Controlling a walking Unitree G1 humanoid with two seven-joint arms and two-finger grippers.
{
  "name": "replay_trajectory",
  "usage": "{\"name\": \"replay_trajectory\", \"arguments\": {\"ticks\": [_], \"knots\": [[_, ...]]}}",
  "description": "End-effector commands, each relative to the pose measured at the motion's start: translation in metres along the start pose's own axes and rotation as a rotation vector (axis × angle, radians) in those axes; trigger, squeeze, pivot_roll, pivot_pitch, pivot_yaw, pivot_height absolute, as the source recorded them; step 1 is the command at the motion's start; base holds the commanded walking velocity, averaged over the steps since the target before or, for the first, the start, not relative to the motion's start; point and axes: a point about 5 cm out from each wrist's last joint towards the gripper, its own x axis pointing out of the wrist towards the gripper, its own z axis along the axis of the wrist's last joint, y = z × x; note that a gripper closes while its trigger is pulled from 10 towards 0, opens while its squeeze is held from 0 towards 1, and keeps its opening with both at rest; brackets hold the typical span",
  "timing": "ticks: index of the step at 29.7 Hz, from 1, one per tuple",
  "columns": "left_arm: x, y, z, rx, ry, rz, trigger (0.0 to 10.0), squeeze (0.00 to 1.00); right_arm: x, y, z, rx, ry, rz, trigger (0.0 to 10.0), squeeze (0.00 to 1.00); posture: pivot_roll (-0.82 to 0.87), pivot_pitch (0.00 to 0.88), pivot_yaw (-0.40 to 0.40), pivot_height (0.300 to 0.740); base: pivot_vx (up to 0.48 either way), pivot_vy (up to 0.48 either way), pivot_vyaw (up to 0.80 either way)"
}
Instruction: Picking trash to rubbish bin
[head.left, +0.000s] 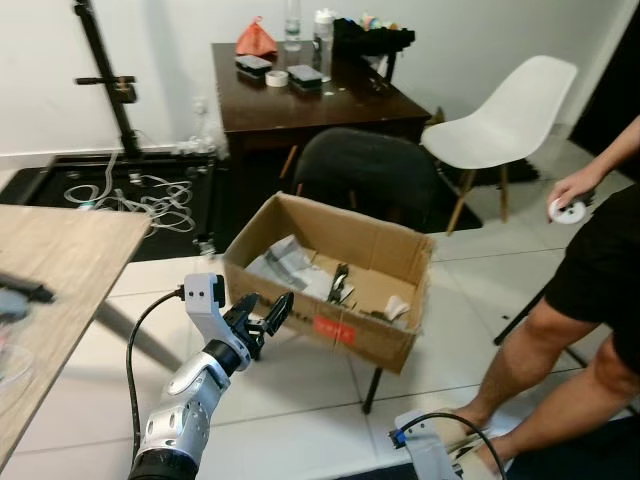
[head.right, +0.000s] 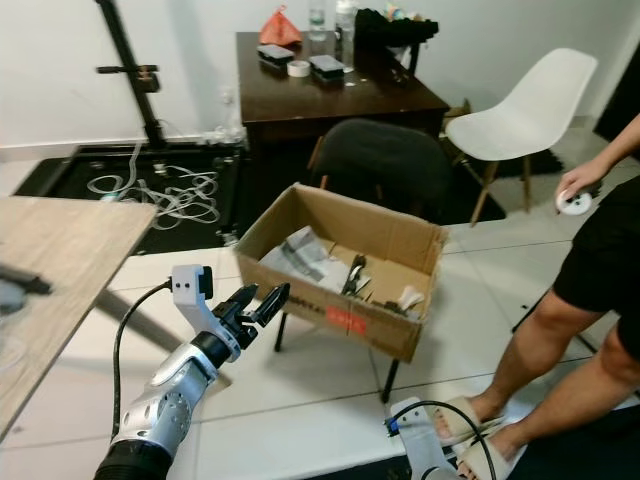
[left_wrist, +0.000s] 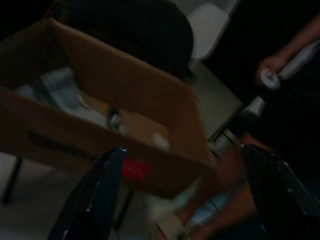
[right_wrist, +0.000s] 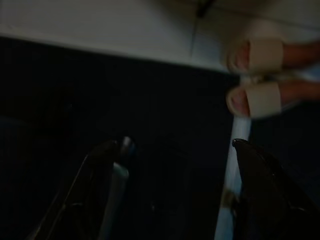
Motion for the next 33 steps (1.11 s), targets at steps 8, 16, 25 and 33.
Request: {"name": "replay_trajectory", "arguments": {"ticks": [8, 16, 25, 33], "knots": [[-0.028, 0.026, -0.030, 0.018, 0.144, 0.088, 10.0, 0.00, -0.002, -0.002, -0.013, -0.004, 0.033, 0.000, 10.0, 0.00, -0.09, 0.158, 0.027, 0.740, -0.345, 0.000, 0.00], [-0.054, 0.050, -0.051, 0.025, 0.247, 0.203, 10.0, 0.00, -0.004, -0.001, -0.020, 0.002, 0.053, 0.003, 10.0, 0.00, -0.08, 0.158, 0.029, 0.740, -0.347, 0.000, 0.00], [-0.108, 0.080, -0.091, 0.079, 0.492, 0.476, 10.0, 0.00, -0.006, -0.001, -0.032, 0.020, 0.086, 0.001, 10.0, 0.00, -0.09, 0.158, 0.031, 0.740, -0.145, 0.000, 0.00], [-0.173, 0.083, -0.134, 0.099, 0.762, 0.678, 10.0, 0.00, -0.009, -0.001, -0.045, 0.073, 0.116, 0.017, 10.0, 0.00, -0.09, 0.150, 0.030, 0.740, 0.000, 0.000, 0.18]]}}
